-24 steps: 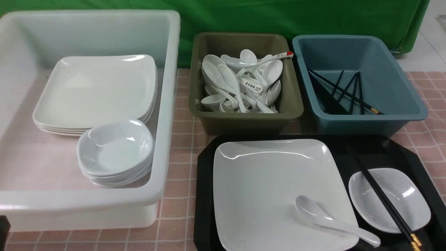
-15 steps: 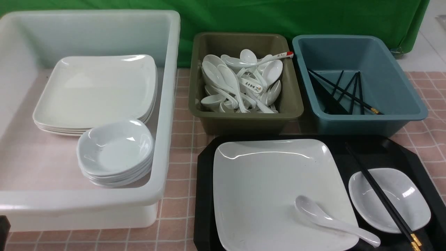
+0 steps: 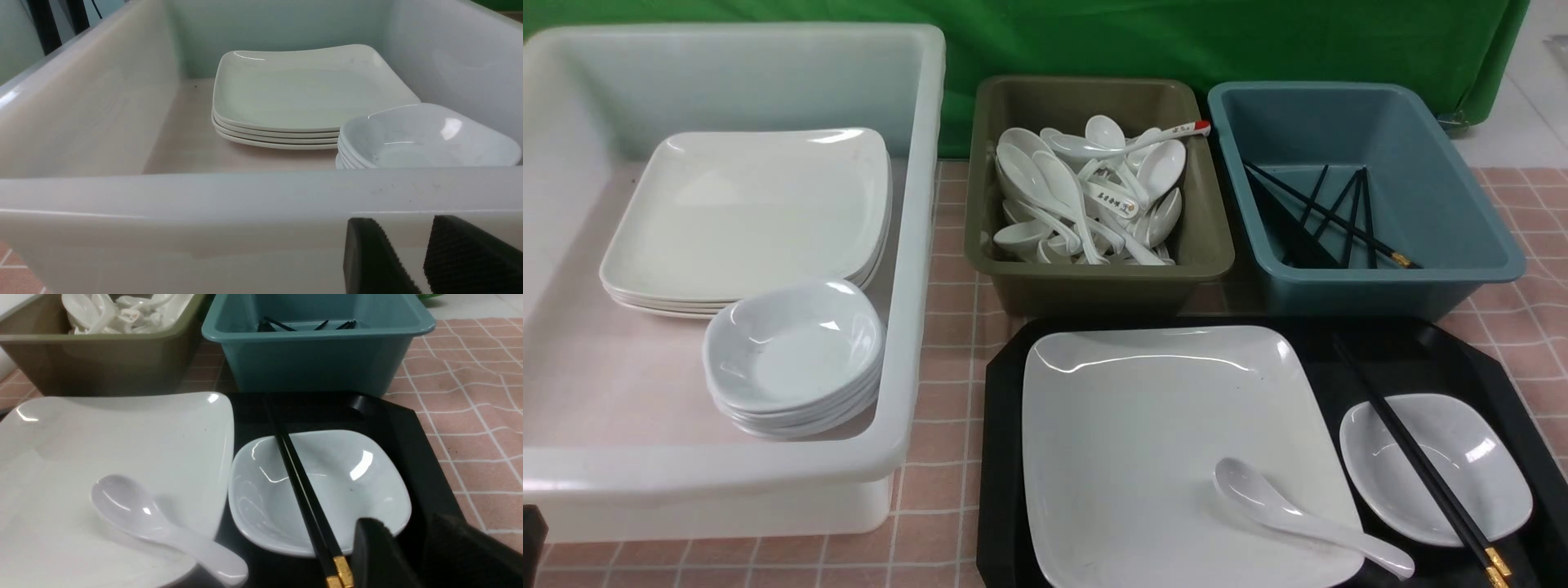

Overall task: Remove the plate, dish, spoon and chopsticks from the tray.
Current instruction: Use the right arm to grab a pair of chopsticks from the plate

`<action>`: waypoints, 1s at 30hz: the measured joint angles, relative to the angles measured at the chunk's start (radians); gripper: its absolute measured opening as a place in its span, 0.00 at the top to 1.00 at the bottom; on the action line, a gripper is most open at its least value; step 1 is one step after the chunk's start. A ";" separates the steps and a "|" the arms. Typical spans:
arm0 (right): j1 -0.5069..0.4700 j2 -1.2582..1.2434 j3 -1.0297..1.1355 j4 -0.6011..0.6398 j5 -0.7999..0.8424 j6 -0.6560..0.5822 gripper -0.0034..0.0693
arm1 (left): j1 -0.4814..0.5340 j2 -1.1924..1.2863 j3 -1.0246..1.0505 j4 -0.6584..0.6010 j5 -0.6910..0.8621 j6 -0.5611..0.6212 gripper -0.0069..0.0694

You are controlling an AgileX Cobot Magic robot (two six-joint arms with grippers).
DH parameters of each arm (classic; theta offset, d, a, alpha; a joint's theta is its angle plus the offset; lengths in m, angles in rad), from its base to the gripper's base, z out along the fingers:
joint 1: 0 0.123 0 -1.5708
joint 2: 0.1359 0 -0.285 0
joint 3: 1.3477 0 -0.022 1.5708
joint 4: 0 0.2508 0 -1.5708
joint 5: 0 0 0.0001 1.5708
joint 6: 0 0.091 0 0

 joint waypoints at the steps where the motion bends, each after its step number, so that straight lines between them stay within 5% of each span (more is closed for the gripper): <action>1: 0.000 0.000 0.000 0.000 0.000 0.000 0.61 | 0.000 0.000 0.000 0.000 0.000 0.000 0.59; 21: 0.000 0.000 0.000 0.000 0.000 0.006 0.61 | 0.000 0.000 0.000 0.000 0.000 0.000 0.59; 23: 0.000 0.000 0.000 0.034 -0.004 0.069 0.61 | 0.000 0.000 0.000 0.000 0.000 0.000 0.59; 27: 0.000 0.000 0.001 0.228 -0.007 0.430 0.61 | 0.000 0.000 0.000 0.000 0.000 0.000 0.59; 30: 0.000 0.000 0.002 0.249 -0.008 0.516 0.61 | 0.000 0.000 0.000 0.000 0.000 0.000 0.59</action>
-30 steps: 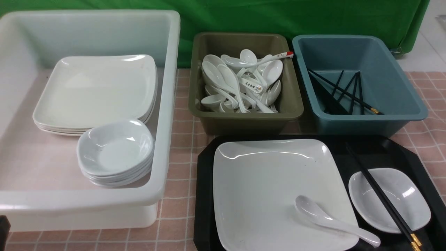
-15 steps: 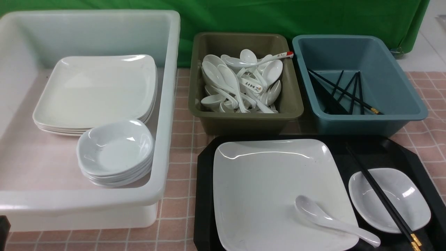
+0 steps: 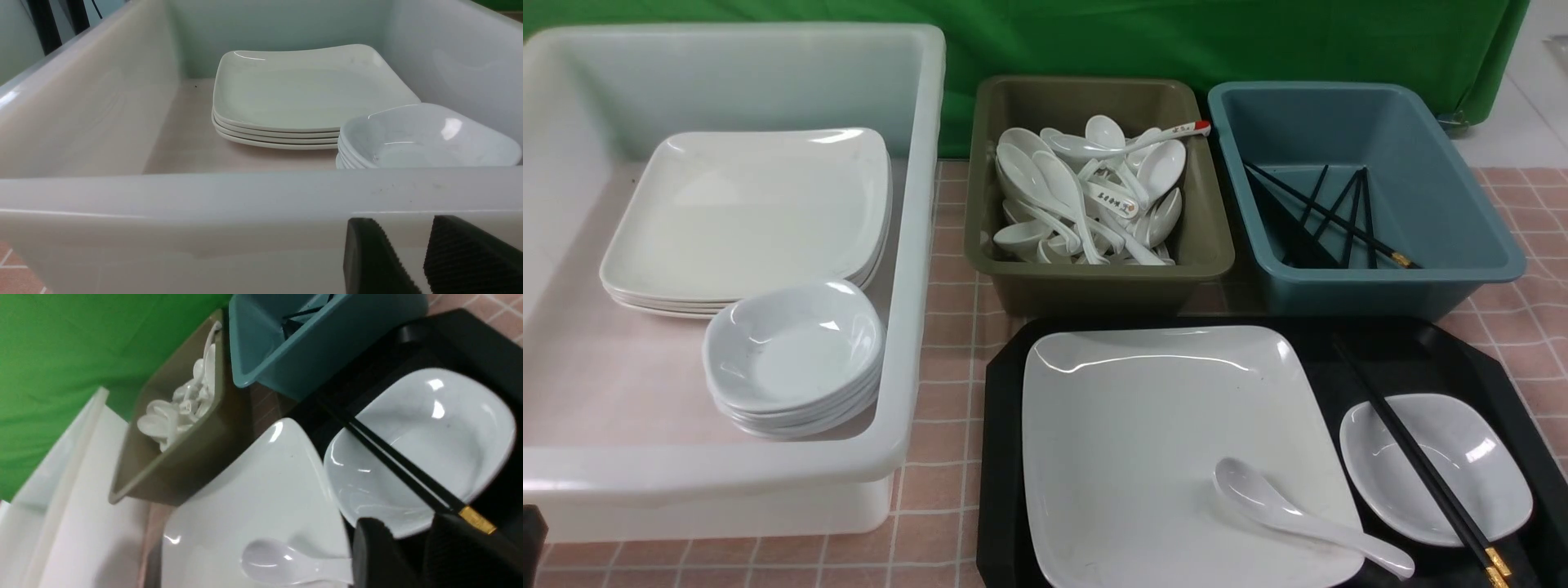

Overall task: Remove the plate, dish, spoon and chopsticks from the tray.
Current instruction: Use the right arm to grab a pair of chopsticks from the plate

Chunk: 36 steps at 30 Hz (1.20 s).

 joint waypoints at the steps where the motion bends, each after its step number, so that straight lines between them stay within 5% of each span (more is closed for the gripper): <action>1: 0.000 0.000 0.000 0.006 -0.003 0.020 0.61 | 0.000 0.000 0.000 0.000 0.000 0.000 0.59; 6: 0.000 0.000 0.008 0.016 -0.104 0.054 0.63 | 0.000 0.000 0.000 0.000 0.000 0.000 0.59; 12: 0.000 0.018 -0.144 0.016 -0.205 -0.151 0.89 | 0.000 0.000 0.000 0.000 0.000 0.000 0.59; 15: 0.000 0.114 -0.300 0.013 -0.111 -0.316 0.91 | 0.000 0.000 0.000 0.000 0.000 0.000 0.59; 16: 0.000 0.211 -0.405 0.001 0.034 -0.413 0.91 | 0.000 0.000 0.000 0.000 0.000 0.000 0.59; 23: 0.000 0.695 -0.657 -0.122 0.530 -0.495 0.90 | 0.000 0.000 0.000 0.000 0.000 0.000 0.59; 25: 0.000 0.842 -0.694 -0.151 0.580 -0.516 0.87 | 0.000 0.000 0.000 0.000 0.000 0.000 0.59; 33: 0.000 1.326 -0.895 -0.171 0.597 -0.646 0.41 | 0.000 0.000 0.000 0.000 0.000 0.000 0.59; 36: 0.003 1.423 -0.946 -0.171 0.597 -0.681 0.37 | 0.000 0.000 0.000 0.000 0.000 0.000 0.59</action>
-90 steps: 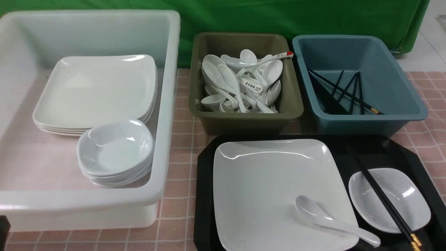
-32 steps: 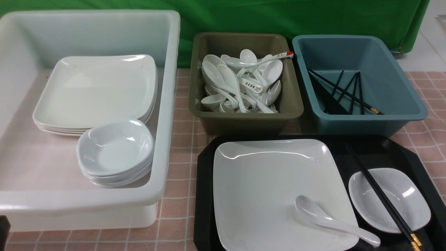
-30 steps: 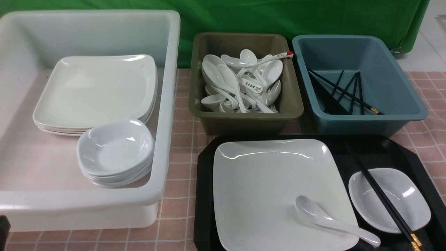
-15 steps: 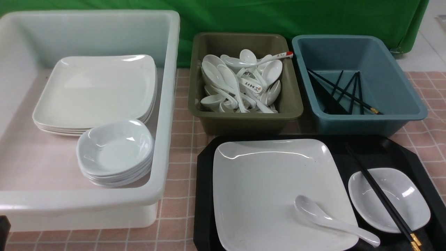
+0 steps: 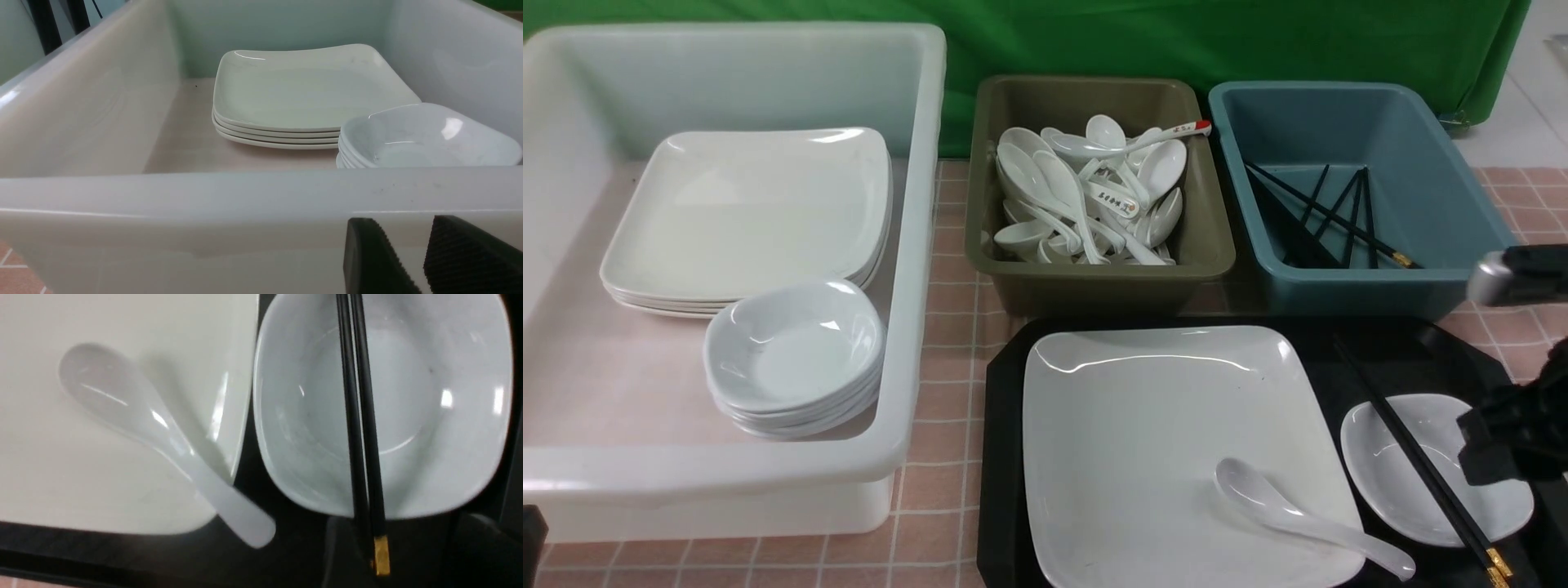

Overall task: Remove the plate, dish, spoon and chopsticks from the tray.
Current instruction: Use the right arm to grab a pair of chopsticks from the plate

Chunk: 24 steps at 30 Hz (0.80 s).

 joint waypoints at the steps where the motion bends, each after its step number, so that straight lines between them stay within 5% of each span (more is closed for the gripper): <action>1: 0.000 0.036 -0.020 0.000 0.000 -0.013 0.36 | 0.000 0.000 0.000 0.000 0.000 0.000 0.59; 17: 0.031 0.355 -0.093 -0.035 -0.043 -0.066 0.36 | 0.000 0.000 0.000 0.000 0.000 0.000 0.59; 21: 0.031 0.367 -0.093 -0.036 -0.042 -0.067 0.53 | 0.000 0.000 0.000 0.000 0.000 0.000 0.59; 23: 0.031 0.365 -0.099 -0.036 -0.020 -0.066 0.74 | 0.000 0.000 0.000 0.000 0.000 0.000 0.59; 24: 0.031 0.361 -0.104 -0.036 -0.006 -0.066 0.75 | 0.000 0.000 0.000 0.000 0.000 0.000 0.59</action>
